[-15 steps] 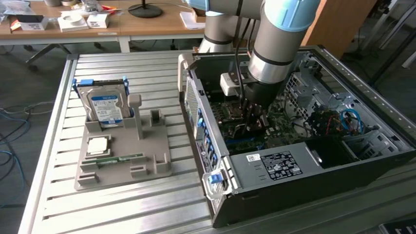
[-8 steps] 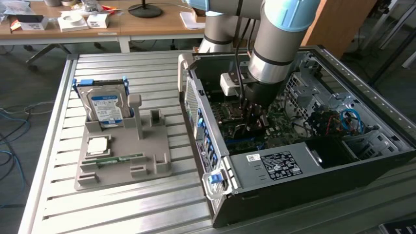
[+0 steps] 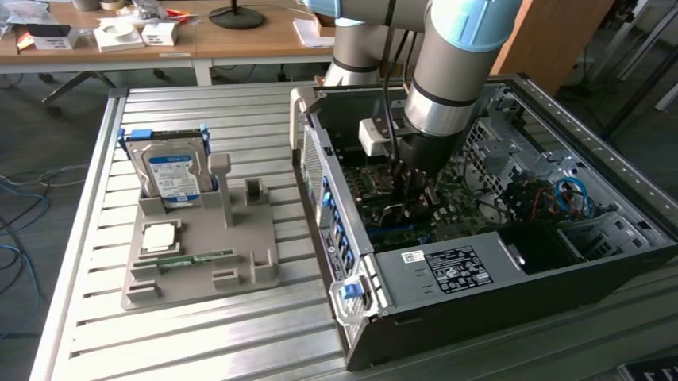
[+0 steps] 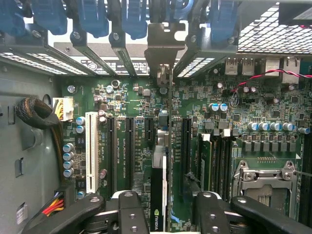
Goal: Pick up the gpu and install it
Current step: 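Insert the gpu into the slot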
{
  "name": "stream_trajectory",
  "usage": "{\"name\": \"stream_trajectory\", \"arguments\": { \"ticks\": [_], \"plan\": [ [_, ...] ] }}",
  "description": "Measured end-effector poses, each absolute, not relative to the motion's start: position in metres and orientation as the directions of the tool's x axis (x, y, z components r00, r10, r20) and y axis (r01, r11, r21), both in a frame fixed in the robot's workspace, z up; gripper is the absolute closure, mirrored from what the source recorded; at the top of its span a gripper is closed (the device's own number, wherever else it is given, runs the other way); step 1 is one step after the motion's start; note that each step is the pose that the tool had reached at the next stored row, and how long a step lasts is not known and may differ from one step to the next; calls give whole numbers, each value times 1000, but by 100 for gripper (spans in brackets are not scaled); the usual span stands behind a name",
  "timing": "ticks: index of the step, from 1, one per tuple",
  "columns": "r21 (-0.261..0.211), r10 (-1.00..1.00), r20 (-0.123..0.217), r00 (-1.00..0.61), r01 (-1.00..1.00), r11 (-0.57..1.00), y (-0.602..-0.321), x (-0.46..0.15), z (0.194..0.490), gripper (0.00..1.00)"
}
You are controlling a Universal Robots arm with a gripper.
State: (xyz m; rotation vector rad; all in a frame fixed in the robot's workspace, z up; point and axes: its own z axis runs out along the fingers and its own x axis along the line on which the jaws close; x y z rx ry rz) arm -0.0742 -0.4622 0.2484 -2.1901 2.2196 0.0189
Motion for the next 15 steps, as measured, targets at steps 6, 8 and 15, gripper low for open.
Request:
{"name": "stream_trajectory", "arguments": {
  "ticks": [6,8,15],
  "plan": [
    [-8,-1000,-25,-13,-1000,13,-462,-74,256,55],
    [-8,-1000,-26,-13,-1000,14,-462,-74,263,55],
    [-8,-1000,-27,-13,-1000,13,-462,-74,290,55]
  ]
}}
